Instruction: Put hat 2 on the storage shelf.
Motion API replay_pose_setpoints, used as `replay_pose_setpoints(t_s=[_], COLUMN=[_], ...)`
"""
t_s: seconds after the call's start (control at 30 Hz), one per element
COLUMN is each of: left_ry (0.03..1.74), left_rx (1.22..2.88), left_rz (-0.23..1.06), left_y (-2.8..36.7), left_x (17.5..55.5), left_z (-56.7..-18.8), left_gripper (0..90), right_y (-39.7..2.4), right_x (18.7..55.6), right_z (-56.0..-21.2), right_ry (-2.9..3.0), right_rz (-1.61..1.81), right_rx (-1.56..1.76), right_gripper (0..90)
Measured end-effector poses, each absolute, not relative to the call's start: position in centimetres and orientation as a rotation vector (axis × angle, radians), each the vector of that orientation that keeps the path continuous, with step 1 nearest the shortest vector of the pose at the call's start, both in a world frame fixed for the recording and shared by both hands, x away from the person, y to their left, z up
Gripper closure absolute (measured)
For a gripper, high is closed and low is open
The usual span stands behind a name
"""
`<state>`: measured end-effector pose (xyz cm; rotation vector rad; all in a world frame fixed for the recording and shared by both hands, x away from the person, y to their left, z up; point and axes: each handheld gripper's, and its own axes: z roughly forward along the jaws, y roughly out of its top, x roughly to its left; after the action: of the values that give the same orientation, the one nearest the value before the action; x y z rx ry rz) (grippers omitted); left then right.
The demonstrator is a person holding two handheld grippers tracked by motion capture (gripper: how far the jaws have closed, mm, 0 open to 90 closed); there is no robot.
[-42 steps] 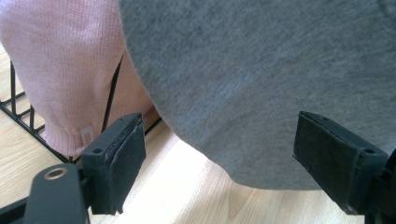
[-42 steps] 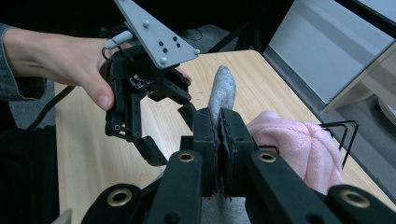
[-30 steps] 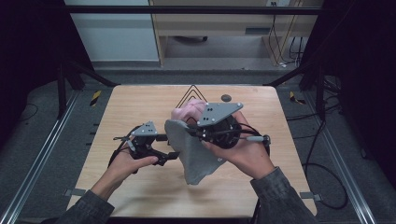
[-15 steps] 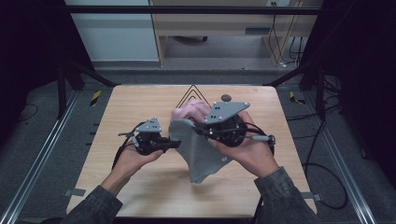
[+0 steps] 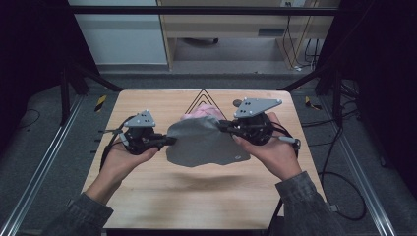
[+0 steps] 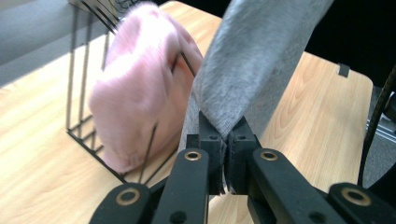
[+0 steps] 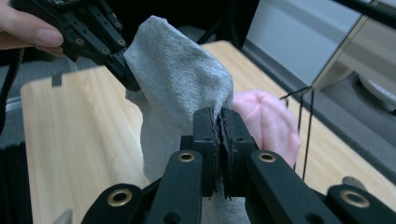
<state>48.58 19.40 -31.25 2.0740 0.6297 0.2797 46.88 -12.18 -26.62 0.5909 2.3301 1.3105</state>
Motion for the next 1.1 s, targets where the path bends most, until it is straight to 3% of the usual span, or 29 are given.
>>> replay_pose_setpoints(t_s=[0.7, 1.1], left_ry=[0.588, 0.605], left_rx=[2.056, 1.949], left_rz=[0.401, 0.474], left_y=[18.0, 17.7], left_x=[50.3, 53.6], left_z=[-21.7, -18.8], left_gripper=[87.0, 86.9], right_y=[-14.3, -14.9], right_x=[49.0, 53.4], right_z=[-19.6, -17.7], right_ry=[2.129, 2.06], right_rz=[1.438, 1.467], right_rx=[0.624, 0.677], right_gripper=[86.4, 86.5])
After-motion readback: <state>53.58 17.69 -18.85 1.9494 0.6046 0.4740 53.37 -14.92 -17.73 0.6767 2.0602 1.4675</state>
